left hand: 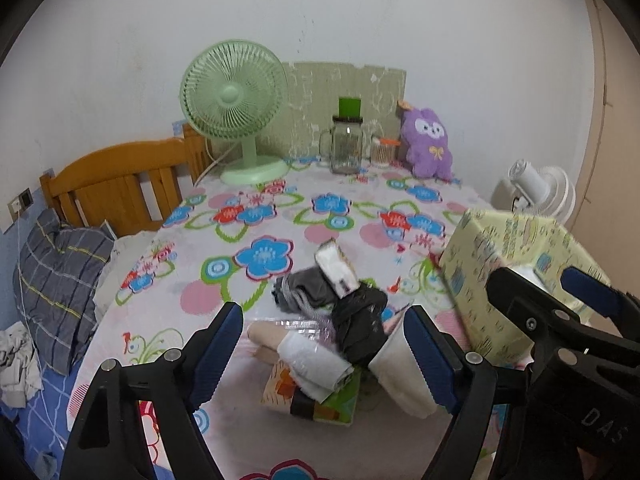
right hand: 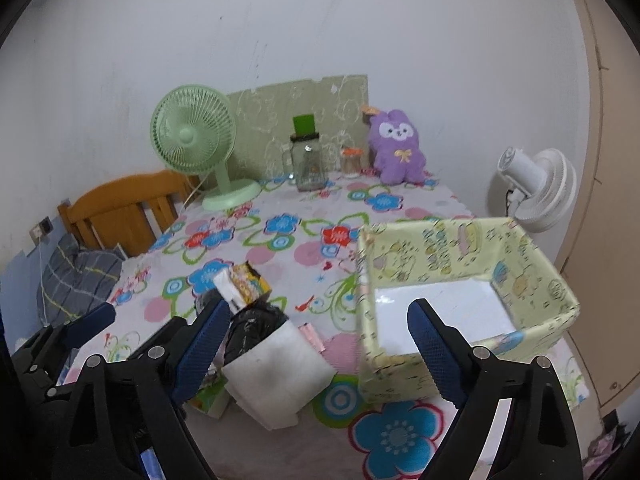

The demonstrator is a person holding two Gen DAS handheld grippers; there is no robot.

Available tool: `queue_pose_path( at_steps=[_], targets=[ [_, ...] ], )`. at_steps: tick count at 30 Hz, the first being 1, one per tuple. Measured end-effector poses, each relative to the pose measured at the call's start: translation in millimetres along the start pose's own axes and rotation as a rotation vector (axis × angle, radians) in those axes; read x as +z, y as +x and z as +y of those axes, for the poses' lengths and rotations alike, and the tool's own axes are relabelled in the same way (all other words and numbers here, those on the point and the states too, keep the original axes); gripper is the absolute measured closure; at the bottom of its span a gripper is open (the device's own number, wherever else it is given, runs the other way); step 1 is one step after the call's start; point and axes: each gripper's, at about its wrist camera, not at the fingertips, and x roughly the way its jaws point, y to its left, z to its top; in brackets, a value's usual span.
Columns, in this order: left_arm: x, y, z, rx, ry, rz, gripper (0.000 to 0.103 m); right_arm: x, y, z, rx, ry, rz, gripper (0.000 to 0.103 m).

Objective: Organize soft objects
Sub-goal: 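Move both tools down toward the pile of soft items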

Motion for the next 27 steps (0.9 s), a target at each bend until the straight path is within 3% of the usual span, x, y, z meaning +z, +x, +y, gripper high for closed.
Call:
queue_pose_path(
  at_steps=[12,24,27],
  targets=[
    [-21,31,12,-0.008,0.021,0.087,0.020,-19,29,19,0.041,0.008,0.049,0.011],
    [-34,59,22,-0.032,0.000,0.154,0.023,-40,63,31,0.044,0.009,0.164,0.015],
    [-35,64,23,-0.037,0.005,0.158,0.030,-44,73,33,0.040,0.009,0.187,0.015]
  ],
)
